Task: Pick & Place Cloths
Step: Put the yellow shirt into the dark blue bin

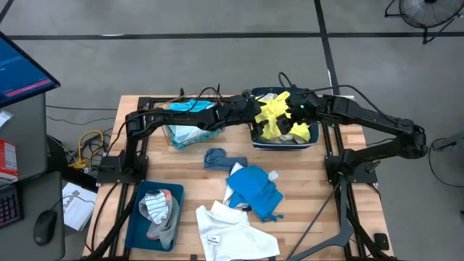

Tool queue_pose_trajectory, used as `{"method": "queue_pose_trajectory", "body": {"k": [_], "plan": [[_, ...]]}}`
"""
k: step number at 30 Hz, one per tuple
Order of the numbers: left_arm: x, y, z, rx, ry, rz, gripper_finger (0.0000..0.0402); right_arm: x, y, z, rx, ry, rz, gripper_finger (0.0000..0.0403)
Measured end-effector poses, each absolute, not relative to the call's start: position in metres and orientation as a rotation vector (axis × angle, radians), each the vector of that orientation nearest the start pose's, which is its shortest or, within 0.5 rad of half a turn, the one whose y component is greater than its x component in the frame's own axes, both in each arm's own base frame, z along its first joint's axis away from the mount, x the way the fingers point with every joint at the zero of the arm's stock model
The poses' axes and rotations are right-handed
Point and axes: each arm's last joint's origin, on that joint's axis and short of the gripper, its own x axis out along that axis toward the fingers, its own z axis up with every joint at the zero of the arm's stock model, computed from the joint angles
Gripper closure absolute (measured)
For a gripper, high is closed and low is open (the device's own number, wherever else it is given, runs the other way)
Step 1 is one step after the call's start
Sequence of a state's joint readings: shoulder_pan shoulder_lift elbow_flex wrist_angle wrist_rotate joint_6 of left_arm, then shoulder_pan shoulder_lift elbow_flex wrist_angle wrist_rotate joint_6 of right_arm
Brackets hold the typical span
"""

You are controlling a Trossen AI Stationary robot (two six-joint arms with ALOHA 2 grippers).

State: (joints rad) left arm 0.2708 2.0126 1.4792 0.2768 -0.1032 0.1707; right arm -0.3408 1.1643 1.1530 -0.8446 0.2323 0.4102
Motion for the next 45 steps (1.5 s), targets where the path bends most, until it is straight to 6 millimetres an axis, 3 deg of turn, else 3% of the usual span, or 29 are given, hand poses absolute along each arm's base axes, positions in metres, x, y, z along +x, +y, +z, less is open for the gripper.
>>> {"method": "queue_pose_trajectory", "body": {"k": [8,13,16,25,33,38,41,45], "plan": [[0.448,0.133,0.242,0.140,0.312,0.351,0.0078,0.228,-0.087,0.316,0.420,0.799,-0.686,0.0152],[0.441,0.130,0.232,0.136,0.456,0.328,0.0079,0.239,-0.093,0.302,0.383,0.867,-0.672,0.0152],[0.434,0.128,0.240,0.136,0.502,0.330,0.0079,0.243,-0.099,0.295,0.378,0.901,-0.684,0.0152],[0.406,0.118,0.294,0.145,0.457,0.338,0.0079,0.260,-0.128,0.262,0.363,1.009,-0.723,0.0152],[0.355,0.104,0.352,0.150,0.473,0.382,0.0079,0.262,-0.167,0.210,0.395,1.241,-0.775,0.0152],[0.318,0.091,0.392,0.159,0.372,0.411,0.0079,0.259,-0.183,0.187,0.444,1.345,-0.802,0.0153],[0.295,0.082,0.408,0.168,0.320,0.440,0.0079,0.257,-0.184,0.185,0.455,1.395,-0.803,0.0157],[0.264,0.073,0.419,0.176,0.277,0.489,0.0079,0.259,-0.182,0.214,0.451,1.350,-0.788,0.0169]]}}
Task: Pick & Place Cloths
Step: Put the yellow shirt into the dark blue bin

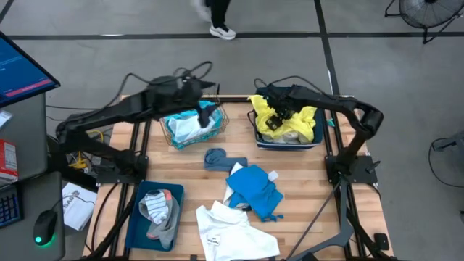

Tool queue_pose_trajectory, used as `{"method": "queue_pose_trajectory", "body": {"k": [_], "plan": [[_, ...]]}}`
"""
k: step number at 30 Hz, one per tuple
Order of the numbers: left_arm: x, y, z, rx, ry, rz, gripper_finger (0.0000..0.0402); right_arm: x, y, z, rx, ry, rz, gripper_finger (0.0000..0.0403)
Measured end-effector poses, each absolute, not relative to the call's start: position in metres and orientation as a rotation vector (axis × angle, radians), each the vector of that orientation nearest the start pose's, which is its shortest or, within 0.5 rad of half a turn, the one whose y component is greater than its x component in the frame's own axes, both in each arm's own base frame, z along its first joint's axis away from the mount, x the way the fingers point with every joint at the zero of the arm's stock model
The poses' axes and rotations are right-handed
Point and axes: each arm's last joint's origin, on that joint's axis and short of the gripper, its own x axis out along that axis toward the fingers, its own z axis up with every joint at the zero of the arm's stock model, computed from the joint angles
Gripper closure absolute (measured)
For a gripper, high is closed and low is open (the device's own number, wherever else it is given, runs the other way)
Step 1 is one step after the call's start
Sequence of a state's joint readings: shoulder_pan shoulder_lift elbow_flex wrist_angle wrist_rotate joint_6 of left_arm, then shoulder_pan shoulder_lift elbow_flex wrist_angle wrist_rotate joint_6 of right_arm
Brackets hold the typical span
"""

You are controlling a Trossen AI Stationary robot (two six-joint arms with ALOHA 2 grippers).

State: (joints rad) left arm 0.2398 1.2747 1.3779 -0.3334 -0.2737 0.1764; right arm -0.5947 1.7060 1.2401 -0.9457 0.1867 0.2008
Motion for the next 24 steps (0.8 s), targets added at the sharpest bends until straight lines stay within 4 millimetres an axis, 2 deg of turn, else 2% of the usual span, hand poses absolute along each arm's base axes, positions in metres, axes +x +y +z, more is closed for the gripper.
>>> {"method": "queue_pose_trajectory", "body": {"k": [5,9,11,16,20,24], "plan": [[0.231,0.066,0.423,0.126,0.217,0.542,0.0079,0.259,-0.177,0.283,0.402,1.110,-0.820,0.0184],[0.215,0.062,0.417,0.077,0.203,0.557,0.0079,0.259,-0.170,0.320,0.363,0.939,-0.811,0.0188],[0.210,0.061,0.414,0.063,0.195,0.556,0.0079,0.264,-0.169,0.331,0.334,0.856,-0.795,0.0183],[0.204,0.060,0.405,0.020,0.196,0.560,0.0079,0.290,-0.169,0.331,0.201,0.791,-0.711,0.0145],[0.201,0.059,0.402,0.015,0.195,0.558,0.0079,0.311,-0.178,0.318,0.110,0.842,-0.662,0.0104],[0.201,0.059,0.400,-0.004,0.199,0.559,0.0079,0.324,-0.192,0.301,0.106,0.909,-0.673,0.0068]]}}
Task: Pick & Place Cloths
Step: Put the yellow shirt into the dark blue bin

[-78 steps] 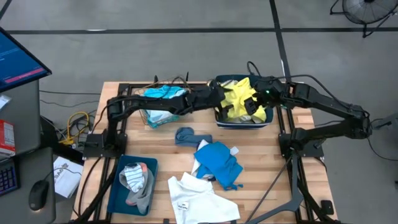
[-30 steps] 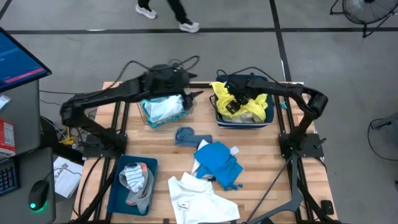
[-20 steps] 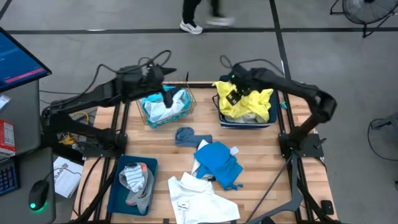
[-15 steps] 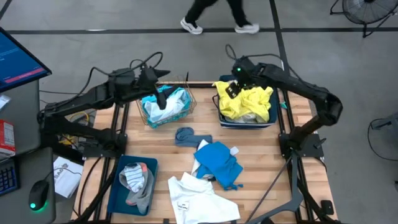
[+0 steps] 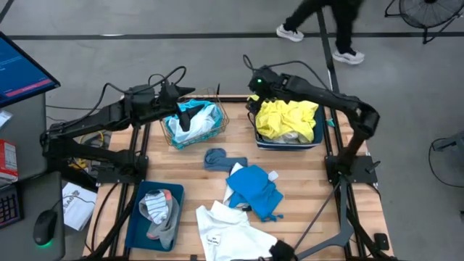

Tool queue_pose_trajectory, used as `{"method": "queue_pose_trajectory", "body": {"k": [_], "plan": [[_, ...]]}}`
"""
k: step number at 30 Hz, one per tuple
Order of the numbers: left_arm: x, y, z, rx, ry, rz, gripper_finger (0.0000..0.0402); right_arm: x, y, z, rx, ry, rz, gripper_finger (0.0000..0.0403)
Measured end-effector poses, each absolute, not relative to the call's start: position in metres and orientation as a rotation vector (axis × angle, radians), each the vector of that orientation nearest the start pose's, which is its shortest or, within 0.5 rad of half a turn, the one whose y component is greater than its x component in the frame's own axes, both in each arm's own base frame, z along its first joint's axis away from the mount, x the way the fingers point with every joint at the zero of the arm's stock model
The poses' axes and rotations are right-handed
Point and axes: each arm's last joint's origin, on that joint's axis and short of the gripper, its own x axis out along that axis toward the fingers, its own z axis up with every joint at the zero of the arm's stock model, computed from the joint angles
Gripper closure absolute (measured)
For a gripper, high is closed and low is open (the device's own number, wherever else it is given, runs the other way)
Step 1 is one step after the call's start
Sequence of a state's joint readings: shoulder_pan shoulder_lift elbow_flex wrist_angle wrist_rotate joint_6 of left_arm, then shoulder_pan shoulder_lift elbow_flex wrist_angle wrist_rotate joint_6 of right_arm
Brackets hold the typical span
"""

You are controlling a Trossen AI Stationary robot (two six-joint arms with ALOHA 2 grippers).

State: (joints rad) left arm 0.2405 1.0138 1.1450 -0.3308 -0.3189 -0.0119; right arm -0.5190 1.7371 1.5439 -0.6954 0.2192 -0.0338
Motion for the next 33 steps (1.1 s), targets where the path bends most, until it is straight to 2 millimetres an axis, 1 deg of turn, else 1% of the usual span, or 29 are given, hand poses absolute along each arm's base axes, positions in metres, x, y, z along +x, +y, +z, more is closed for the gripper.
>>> {"method": "queue_pose_trajectory", "body": {"k": [2,5,8,10,12,14,16,18,19,20,22,25,27,29,31,33], "plan": [[0.201,0.059,0.400,-0.004,0.198,0.559,0.0079,0.326,-0.200,0.290,0.114,0.959,-0.688,0.0061],[0.201,0.058,0.400,-0.004,0.203,0.559,0.0079,0.328,-0.209,0.272,0.127,1.026,-0.698,0.0063],[0.201,0.059,0.400,-0.004,0.203,0.561,0.0079,0.330,-0.216,0.260,0.132,1.052,-0.703,0.0079],[0.201,0.059,0.400,-0.003,0.203,0.562,0.0079,0.330,-0.219,0.256,0.132,1.067,-0.714,0.0101],[0.201,0.059,0.400,-0.003,0.203,0.562,0.0079,0.332,-0.216,0.257,0.106,1.068,-0.741,0.0138],[0.201,0.059,0.400,-0.004,0.203,0.562,0.0079,0.332,-0.213,0.262,0.078,1.065,-0.757,0.0194],[0.201,0.059,0.400,-0.004,0.203,0.562,0.0079,0.332,-0.208,0.269,0.057,1.046,-0.771,0.0268],[0.201,0.059,0.400,-0.004,0.203,0.562,0.0079,0.327,-0.203,0.279,0.051,1.036,-0.770,0.0351],[0.201,0.059,0.400,-0.004,0.203,0.562,0.0079,0.325,-0.201,0.284,0.047,1.024,-0.771,0.0376],[0.201,0.059,0.400,-0.004,0.204,0.562,0.0079,0.322,-0.199,0.289,0.053,1.014,-0.777,0.0385],[0.201,0.059,0.400,-0.004,0.204,0.562,0.0079,0.313,-0.196,0.298,0.072,1.016,-0.812,0.0386],[0.201,0.059,0.400,-0.004,0.204,0.562,0.0079,0.296,-0.192,0.305,0.120,1.073,-0.879,0.0399],[0.201,0.059,0.400,-0.004,0.204,0.562,0.0079,0.288,-0.189,0.303,0.166,1.109,-0.903,0.0398],[0.201,0.059,0.400,-0.004,0.205,0.562,0.0079,0.282,-0.186,0.296,0.190,1.141,-0.910,0.0398],[0.201,0.059,0.400,-0.004,0.205,0.562,0.0079,0.282,-0.185,0.290,0.205,1.129,-0.886,0.0401],[0.201,0.059,0.400,-0.004,0.204,0.562,0.0079,0.289,-0.183,0.295,0.219,1.044,-0.846,0.0397]]}}
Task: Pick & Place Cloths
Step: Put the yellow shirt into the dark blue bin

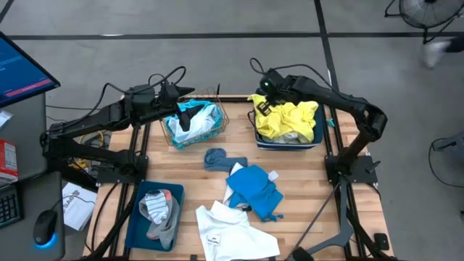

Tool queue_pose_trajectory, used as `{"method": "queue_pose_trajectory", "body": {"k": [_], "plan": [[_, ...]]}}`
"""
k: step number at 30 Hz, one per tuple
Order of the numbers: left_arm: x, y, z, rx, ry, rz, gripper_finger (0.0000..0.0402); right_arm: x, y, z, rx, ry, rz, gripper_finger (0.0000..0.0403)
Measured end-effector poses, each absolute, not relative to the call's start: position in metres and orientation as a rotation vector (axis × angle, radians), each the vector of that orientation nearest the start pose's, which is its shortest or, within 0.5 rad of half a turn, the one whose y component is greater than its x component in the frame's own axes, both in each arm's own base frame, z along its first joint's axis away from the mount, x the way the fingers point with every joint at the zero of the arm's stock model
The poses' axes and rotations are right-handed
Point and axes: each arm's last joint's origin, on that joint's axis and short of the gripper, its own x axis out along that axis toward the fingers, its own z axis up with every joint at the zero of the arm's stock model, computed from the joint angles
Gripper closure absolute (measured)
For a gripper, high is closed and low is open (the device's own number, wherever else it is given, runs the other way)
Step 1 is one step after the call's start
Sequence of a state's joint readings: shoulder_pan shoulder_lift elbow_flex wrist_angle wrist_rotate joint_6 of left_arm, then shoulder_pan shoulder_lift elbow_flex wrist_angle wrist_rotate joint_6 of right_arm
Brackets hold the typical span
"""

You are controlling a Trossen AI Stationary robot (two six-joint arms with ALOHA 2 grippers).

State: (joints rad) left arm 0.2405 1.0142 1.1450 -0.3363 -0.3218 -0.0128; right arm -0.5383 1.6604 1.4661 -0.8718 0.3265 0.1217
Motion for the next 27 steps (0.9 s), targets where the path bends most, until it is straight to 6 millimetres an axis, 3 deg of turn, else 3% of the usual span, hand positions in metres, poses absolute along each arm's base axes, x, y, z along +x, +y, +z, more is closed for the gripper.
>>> {"method": "queue_pose_trajectory", "body": {"k": [4,9,13,16,22,25,27], "plan": [[0.201,0.059,0.400,-0.004,0.205,0.561,0.0079,0.301,-0.178,0.312,0.167,0.911,-0.770,0.0355],[0.201,0.059,0.400,-0.010,0.203,0.559,0.0079,0.319,-0.171,0.321,-0.059,0.831,-0.661,0.0253],[0.201,0.059,0.400,-0.026,0.198,0.561,0.0079,0.331,-0.180,0.305,-0.089,0.849,-0.651,0.0155],[0.201,0.058,0.400,-0.026,0.198,0.561,0.0079,0.335,-0.192,0.287,-0.072,0.896,-0.669,0.0109],[0.201,0.059,0.400,-0.026,0.198,0.562,0.0079,0.341,-0.211,0.256,-0.050,0.984,-0.730,0.0111],[0.201,0.059,0.400,-0.026,0.198,0.563,0.0079,0.341,-0.213,0.250,-0.047,1.008,-0.746,0.0149],[0.201,0.059,0.400,-0.026,0.198,0.565,0.0079,0.340,-0.213,0.250,-0.047,1.018,-0.775,0.0198]]}}
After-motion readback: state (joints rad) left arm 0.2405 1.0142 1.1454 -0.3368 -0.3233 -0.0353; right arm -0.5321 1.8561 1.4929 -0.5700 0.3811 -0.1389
